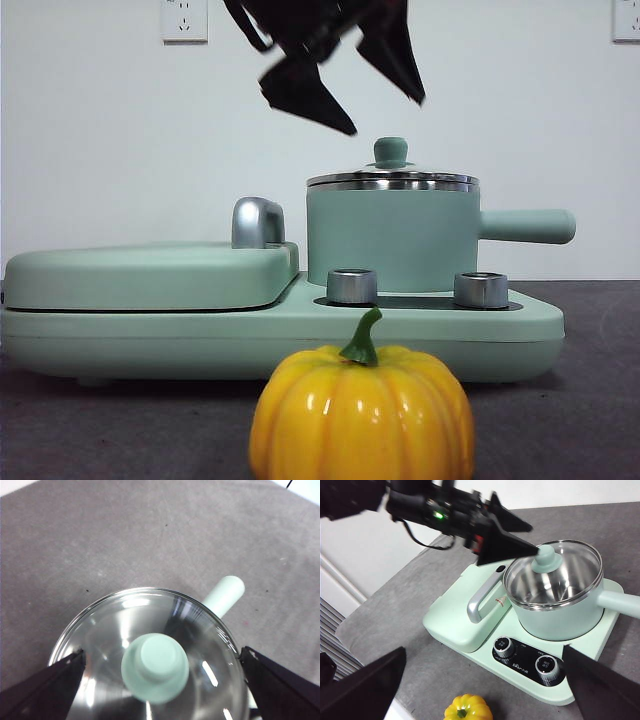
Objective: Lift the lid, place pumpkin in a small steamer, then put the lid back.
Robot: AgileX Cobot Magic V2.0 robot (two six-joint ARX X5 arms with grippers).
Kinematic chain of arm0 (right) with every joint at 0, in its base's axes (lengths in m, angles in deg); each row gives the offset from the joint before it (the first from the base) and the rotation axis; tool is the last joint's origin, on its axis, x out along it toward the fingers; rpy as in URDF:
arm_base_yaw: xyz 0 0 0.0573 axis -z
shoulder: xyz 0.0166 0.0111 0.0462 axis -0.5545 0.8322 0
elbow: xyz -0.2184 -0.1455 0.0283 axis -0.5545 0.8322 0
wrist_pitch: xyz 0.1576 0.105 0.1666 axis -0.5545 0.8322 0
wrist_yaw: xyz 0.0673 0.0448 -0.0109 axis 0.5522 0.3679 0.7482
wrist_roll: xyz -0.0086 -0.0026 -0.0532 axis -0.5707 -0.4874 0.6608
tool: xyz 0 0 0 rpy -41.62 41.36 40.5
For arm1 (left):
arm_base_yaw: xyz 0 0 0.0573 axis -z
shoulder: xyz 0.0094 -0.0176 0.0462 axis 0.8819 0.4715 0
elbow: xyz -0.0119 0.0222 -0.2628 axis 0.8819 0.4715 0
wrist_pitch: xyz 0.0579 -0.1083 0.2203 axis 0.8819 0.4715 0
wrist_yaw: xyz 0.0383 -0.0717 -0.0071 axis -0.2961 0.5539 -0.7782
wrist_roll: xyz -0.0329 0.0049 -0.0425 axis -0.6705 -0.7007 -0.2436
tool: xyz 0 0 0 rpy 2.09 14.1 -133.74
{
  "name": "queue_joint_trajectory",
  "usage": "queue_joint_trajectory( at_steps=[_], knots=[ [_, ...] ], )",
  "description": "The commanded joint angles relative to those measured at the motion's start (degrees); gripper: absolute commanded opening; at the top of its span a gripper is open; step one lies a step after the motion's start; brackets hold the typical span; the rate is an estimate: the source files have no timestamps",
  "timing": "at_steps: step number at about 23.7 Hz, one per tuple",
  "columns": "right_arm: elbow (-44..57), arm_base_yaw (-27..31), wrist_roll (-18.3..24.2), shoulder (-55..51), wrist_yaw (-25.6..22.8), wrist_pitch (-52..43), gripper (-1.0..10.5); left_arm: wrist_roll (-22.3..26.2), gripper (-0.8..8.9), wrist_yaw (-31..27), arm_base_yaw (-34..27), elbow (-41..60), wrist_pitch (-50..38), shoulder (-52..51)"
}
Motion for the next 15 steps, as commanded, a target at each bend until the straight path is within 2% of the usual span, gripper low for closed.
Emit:
queue_joint_trajectory(
  at_steps=[1, 6, 10, 14, 15],
  knots=[
    [-0.81, -0.13, 0.42, 0.33, 0.07, -0.22, 5.0, 1.11, 4.96, -0.94, 0.68, -1.73, -1.6, 2.49],
    [-0.81, -0.13, 0.39, 0.33, 0.07, -0.22, 5.0, 1.2, 4.86, -1.51, 0.7, -1.73, -2.45, 5.07],
    [-0.81, -0.13, 0.39, 0.33, 0.07, -0.22, 5.0, 6.1, 4.27, -1.51, 1.27, -1.73, -3.69, 5.25],
    [-0.81, -0.13, 0.39, 0.33, 0.04, -0.22, 5.0, 6.47, 4.18, -1.51, 1.84, -1.73, -3.37, 5.25],
    [-0.81, -0.13, 0.37, 0.33, 0.07, -0.22, 5.0, 6.58, 3.87, -1.51, 1.99, -1.73, -3.52, 5.25]
  ],
)
